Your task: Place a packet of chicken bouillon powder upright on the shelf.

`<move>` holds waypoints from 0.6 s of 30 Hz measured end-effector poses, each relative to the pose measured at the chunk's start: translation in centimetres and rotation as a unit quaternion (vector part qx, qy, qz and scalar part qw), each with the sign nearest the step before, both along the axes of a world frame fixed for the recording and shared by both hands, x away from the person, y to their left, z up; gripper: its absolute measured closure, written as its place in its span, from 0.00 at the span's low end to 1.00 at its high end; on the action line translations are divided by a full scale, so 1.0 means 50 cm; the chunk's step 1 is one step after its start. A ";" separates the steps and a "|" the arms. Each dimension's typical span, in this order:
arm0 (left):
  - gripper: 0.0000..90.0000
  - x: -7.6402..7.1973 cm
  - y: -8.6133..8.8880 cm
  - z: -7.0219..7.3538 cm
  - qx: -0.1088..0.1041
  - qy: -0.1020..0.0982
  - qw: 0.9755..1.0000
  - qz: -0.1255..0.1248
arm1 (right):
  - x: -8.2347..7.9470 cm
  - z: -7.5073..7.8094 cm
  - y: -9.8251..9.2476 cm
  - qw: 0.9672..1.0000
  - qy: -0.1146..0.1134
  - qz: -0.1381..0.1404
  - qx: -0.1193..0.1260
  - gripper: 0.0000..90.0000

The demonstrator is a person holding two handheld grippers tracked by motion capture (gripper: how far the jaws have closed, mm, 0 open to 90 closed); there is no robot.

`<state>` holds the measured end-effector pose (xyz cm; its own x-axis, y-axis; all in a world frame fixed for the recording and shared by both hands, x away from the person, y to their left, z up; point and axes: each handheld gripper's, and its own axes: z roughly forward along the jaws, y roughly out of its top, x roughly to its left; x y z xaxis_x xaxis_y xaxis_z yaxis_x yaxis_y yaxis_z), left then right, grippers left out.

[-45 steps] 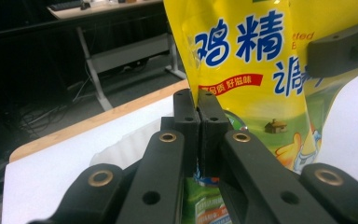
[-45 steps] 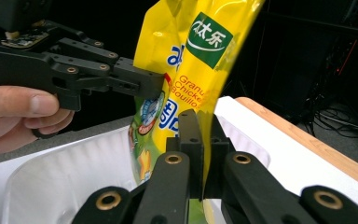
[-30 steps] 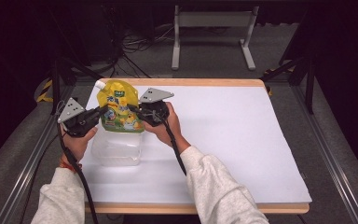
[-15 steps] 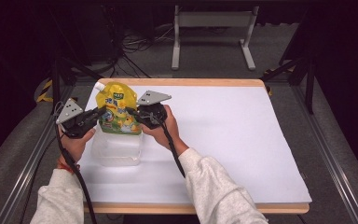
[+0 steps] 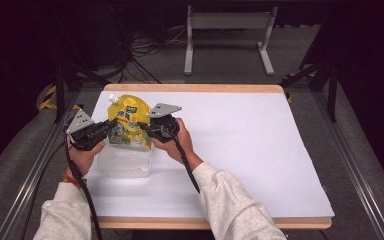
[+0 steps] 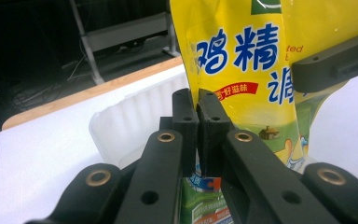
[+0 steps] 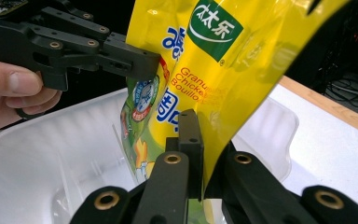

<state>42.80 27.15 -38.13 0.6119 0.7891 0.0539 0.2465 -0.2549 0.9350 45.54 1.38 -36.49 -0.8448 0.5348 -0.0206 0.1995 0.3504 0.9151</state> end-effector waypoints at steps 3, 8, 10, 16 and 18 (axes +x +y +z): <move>0.97 -0.002 0.004 -0.005 -0.001 0.007 1.000 -0.001 | -0.001 -0.004 0.002 1.000 0.000 0.002 -0.003 1.00; 0.97 -0.006 0.006 -0.014 0.006 0.014 1.000 0.002 | -0.005 -0.010 0.008 1.000 0.001 0.004 -0.003 1.00; 0.97 -0.007 0.006 -0.018 0.009 0.018 1.000 0.004 | -0.005 -0.013 0.009 1.000 0.002 0.004 -0.003 1.00; 0.98 -0.011 0.009 -0.027 0.014 0.022 1.000 0.006 | -0.007 -0.023 0.014 1.000 0.004 0.008 -0.004 0.99; 0.98 -0.013 0.010 -0.029 0.015 0.023 1.000 0.007 | -0.007 -0.025 0.016 1.000 0.005 0.009 -0.003 0.99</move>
<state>42.17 27.63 -39.56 0.6027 0.7964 0.0498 0.2938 -0.2795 0.9141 45.19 2.19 -37.74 -0.8545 0.5192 -0.0155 0.2021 0.3598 0.9109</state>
